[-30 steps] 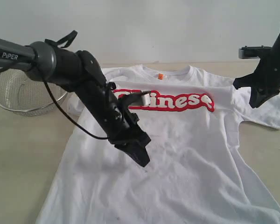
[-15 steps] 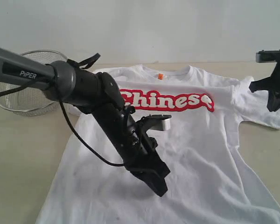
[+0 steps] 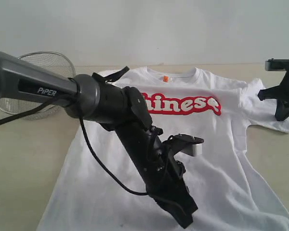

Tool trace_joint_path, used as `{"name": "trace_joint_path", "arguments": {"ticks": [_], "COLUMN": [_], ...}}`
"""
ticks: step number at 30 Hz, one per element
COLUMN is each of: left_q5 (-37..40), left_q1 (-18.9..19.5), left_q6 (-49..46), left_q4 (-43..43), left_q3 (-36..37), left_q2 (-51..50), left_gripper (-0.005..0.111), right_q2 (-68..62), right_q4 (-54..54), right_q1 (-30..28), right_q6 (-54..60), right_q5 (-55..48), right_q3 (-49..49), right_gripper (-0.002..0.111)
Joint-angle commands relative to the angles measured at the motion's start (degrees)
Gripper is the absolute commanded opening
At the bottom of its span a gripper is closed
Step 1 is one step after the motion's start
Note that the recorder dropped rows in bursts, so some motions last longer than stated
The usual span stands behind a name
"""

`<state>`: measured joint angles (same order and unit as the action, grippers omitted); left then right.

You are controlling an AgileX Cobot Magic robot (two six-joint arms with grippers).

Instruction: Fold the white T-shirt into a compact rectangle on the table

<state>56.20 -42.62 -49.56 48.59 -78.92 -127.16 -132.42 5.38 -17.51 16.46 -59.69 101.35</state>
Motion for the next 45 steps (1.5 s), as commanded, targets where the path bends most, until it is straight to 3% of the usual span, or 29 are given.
{"name": "trace_joint_path", "arguments": {"ticks": [1, 9, 14, 18, 21, 26, 36, 45], "left_q5": [-2.02, -2.28, -1.91, -1.91, -1.82, -1.30, 0.21, 0.49], "left_q1": [-2.13, -4.02, -5.65, -5.56, -5.29, -5.29, -5.29, -5.29], "left_q6": [-0.38, -1.66, -4.08, -2.57, 1.02, 3.07, 3.53, 3.77], "left_q4": [0.49, 4.20, 6.45, 4.77, -1.18, -5.62, -4.62, -4.74], "left_q3": [0.33, 0.33, 0.33, 0.33, 0.33, 0.33, 0.69, 2.46], "left_q2": [0.49, -1.82, -2.19, -2.19, -2.19, -2.19, -2.19, -1.53], "left_gripper": [0.005, 0.005, 0.005, 0.005, 0.005, 0.005, 0.005, 0.005], "right_q2": [-0.27, -0.27, -0.27, -0.27, -0.45, -3.38, -5.30, -3.50], "right_q4": [0.36, -1.23, -0.45, 0.95, 2.97, 4.23, 7.43, 10.69], "right_q1": [-0.26, -0.88, -5.89, -6.58, -6.58, -6.58, -6.98, -12.27], "right_q6": [0.37, -0.45, -2.16, -1.51, -0.33, 0.18, 1.80, 1.34], "right_q5": [2.44, 5.62, 5.39, 7.36, 9.78, 4.91, -1.48, -7.96], "right_q3": [-0.05, -0.05, -0.05, -0.05, 1.19, 8.07, 17.43, 18.24], "right_gripper": [0.000, 0.000, 0.000, 0.000, 0.000, 0.000, 0.000, 0.000]}}
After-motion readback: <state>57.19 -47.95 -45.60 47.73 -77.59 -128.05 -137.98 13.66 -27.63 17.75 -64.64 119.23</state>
